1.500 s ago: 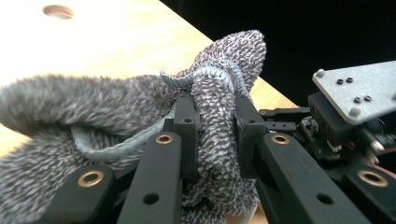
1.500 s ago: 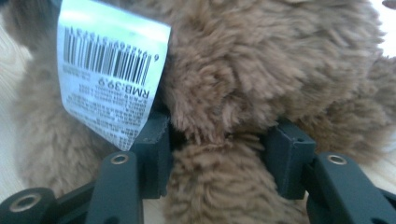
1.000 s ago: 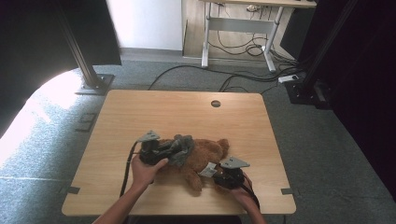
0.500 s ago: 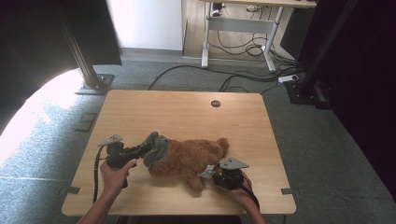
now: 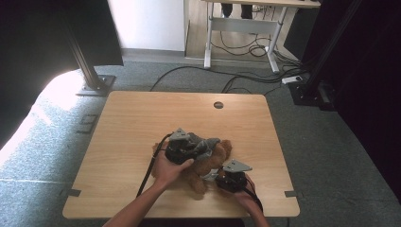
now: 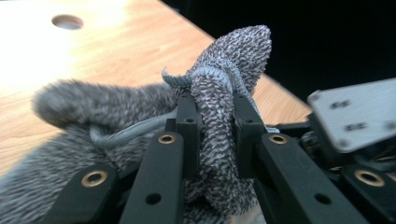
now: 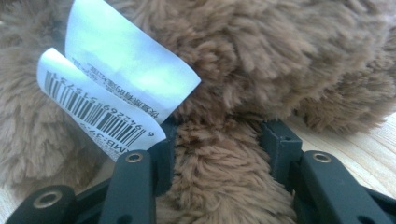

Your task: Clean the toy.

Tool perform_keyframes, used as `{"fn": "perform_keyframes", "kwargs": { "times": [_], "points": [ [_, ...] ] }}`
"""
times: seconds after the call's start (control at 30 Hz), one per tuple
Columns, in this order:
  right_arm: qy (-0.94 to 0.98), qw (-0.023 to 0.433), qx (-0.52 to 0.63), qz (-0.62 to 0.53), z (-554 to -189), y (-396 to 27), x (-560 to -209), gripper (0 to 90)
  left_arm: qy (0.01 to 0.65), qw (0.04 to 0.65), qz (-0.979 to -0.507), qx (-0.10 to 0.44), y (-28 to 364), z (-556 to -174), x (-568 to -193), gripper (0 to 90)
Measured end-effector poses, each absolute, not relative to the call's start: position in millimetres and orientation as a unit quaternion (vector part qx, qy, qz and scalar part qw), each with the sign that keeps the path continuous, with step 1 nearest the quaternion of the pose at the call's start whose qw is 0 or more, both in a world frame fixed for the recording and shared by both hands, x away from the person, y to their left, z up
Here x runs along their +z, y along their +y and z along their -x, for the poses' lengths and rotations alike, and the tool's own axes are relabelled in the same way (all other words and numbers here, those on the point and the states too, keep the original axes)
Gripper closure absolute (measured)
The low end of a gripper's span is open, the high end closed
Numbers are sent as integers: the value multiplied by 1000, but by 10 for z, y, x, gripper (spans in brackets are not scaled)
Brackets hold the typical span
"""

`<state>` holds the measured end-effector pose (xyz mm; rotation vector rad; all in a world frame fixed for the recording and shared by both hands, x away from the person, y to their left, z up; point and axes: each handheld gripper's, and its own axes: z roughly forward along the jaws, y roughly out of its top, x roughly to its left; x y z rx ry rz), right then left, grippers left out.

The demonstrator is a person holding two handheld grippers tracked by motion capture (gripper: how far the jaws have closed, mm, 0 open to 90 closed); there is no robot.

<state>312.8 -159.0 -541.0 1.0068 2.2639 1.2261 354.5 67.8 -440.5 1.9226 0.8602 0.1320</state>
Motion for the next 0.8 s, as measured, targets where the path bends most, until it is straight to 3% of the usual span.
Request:
{"fn": "perform_keyframes", "kwargs": {
  "times": [0.17,0.5,0.6,0.73,0.8],
  "points": [
    [805,185,438,-356,-3135,-1601,-5415,550,364,485,-791,79,806,-3548,-4409,766],
    [805,180,436,-359,-3083,-1610,-5408,543,435,517,-732,87,1753,-3499,-4416,765],
    [799,164,448,-367,-3068,-1627,-5375,480,436,526,-726,73,1831,-3412,-4532,765],
    [787,143,469,-374,-3033,-1732,-5216,317,423,534,-729,72,1776,-3294,-4639,768],
    [781,145,477,-376,-3006,-1770,-5143,295,417,533,-733,66,1757,-3263,-4658,768]
  ]
}}
